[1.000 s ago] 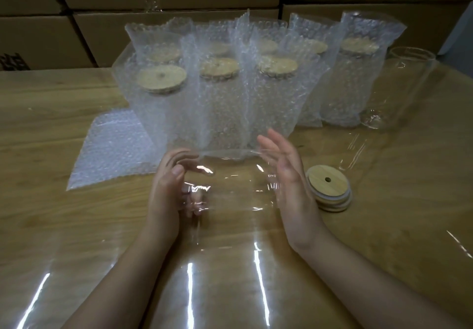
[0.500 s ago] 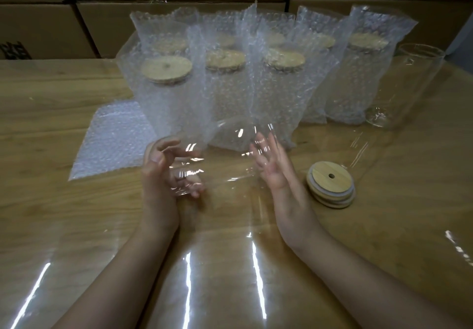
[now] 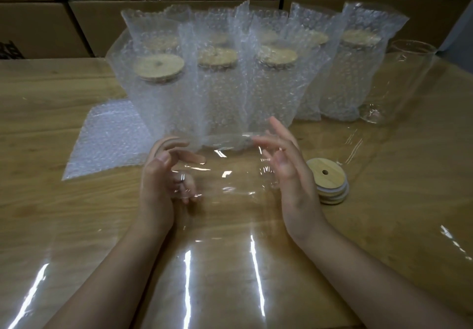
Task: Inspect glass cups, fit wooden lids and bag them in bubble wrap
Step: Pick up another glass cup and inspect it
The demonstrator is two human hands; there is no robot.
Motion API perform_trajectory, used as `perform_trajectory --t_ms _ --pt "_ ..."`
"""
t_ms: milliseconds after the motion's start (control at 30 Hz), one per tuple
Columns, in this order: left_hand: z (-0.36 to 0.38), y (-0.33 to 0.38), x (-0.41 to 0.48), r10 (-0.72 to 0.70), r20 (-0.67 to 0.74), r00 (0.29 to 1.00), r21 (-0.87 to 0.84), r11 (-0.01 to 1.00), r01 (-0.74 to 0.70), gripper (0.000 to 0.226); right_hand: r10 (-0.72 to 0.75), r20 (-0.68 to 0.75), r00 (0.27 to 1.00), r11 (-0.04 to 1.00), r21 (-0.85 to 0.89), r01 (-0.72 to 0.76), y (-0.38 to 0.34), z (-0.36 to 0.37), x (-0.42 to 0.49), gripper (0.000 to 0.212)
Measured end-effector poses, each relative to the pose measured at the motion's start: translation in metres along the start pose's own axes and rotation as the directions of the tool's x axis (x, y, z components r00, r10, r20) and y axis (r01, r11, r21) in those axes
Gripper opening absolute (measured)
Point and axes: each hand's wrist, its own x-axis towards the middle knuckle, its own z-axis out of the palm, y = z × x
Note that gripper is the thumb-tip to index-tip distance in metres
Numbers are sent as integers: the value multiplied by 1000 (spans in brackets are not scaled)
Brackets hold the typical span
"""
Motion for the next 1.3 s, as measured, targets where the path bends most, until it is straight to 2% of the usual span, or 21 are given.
perform_trajectory --t_ms 100,200,267,400,500,567,667,767,867,967,1133,1200,1300 --pt "0 0 -1 -18 30 999 -68 997 20 52 17 16 1000 999 47 -18 4 1 2 41" --pt "0 3 0 -21 24 999 -158 987 24 53 37 39 999 995 92 -41 5 4 3 62" --pt "0 5 2 -15 9 1000 -178 984 16 54 37 52 998 996 81 -41 6 4 3 68" --pt "-2 5 4 -41 -68 997 -256 967 22 49 1 97 995 999 42 -5 8 5 0 48" --pt "-2 5 3 -51 -91 995 -304 952 21 47 -41 119 992 999 -2 41 7 8 -4 48" --pt "1 7 2 -18 -88 996 -291 957 -8 48 -24 106 994 998 -56 30 8 10 -5 48" --pt "3 8 -2 71 -127 989 -212 973 -97 62 13 65 998 994 -112 -5 15 12 -7 60" --pt "7 6 -8 217 -174 960 -19 974 -224 36 22 4 1000 995 -102 -21 20 13 -8 61" --pt "12 4 -11 301 -145 942 59 954 -295 39 -36 -42 998 995 -91 32 19 13 -8 57" --pt "10 2 -10 311 -73 948 81 949 -305 40 -122 -58 991 986 -123 114 15 13 -8 53" --pt "4 -2 -7 182 15 983 106 977 -183 42 -194 -92 977 970 -169 177 8 8 -5 46" --pt "3 0 -7 159 56 986 84 983 -164 41 -145 -102 984 987 -81 137 6 6 -5 39" --pt "3 1 -6 119 72 990 56 991 -123 43 137 -88 987 975 188 -119 5 4 -1 31"
